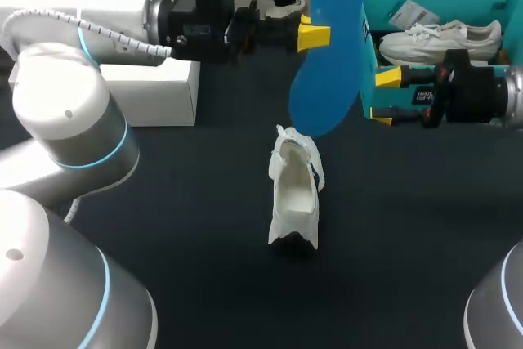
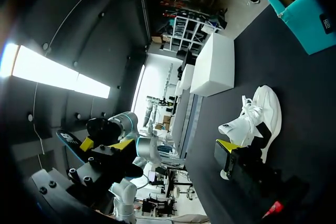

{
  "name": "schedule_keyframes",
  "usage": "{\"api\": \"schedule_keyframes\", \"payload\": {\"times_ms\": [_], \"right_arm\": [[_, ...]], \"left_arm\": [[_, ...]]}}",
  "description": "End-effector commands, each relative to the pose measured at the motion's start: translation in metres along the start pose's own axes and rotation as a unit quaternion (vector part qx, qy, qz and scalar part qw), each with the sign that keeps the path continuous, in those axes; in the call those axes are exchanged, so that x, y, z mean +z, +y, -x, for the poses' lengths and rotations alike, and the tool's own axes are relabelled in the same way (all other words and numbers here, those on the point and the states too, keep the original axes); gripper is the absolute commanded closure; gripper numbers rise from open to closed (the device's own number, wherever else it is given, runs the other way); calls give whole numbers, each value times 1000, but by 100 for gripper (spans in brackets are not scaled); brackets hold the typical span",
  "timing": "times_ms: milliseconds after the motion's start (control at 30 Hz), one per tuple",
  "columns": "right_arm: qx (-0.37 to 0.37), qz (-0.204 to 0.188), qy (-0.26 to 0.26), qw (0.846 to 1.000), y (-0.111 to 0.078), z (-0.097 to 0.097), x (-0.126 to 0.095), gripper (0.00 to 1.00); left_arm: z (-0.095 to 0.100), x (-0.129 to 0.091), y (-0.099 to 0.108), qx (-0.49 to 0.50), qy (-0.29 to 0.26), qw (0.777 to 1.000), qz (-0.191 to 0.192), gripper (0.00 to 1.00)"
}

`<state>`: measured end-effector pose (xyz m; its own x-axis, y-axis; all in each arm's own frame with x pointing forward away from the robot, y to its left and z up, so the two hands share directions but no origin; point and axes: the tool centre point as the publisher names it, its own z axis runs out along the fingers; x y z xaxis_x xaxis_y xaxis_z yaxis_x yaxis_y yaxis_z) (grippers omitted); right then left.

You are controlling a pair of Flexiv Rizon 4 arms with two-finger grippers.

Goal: Take the shoe out of the shoebox, open the shoe tongue, remove and reinsert the insole, then place the shoe into the shoebox

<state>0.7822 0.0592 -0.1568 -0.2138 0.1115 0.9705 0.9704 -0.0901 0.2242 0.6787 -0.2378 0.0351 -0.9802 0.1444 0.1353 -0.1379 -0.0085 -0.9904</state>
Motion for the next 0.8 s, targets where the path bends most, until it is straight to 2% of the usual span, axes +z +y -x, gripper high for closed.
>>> {"api": "schedule_keyframes", "payload": {"times_ms": [33, 133, 800], "right_arm": [[0, 1, -1, 1000, 0, 0, 2, 0], [0, 1, -1, 1000, 0, 0, 2, 0], [0, 1, -1, 1000, 0, 0, 2, 0]], "left_arm": [[1, -10, 7, 354, 3, 933, 62, 100], [2, -15, 10, 386, -4, 919, 81, 100], [2, -16, 10, 379, -8, 922, 78, 100]]}}
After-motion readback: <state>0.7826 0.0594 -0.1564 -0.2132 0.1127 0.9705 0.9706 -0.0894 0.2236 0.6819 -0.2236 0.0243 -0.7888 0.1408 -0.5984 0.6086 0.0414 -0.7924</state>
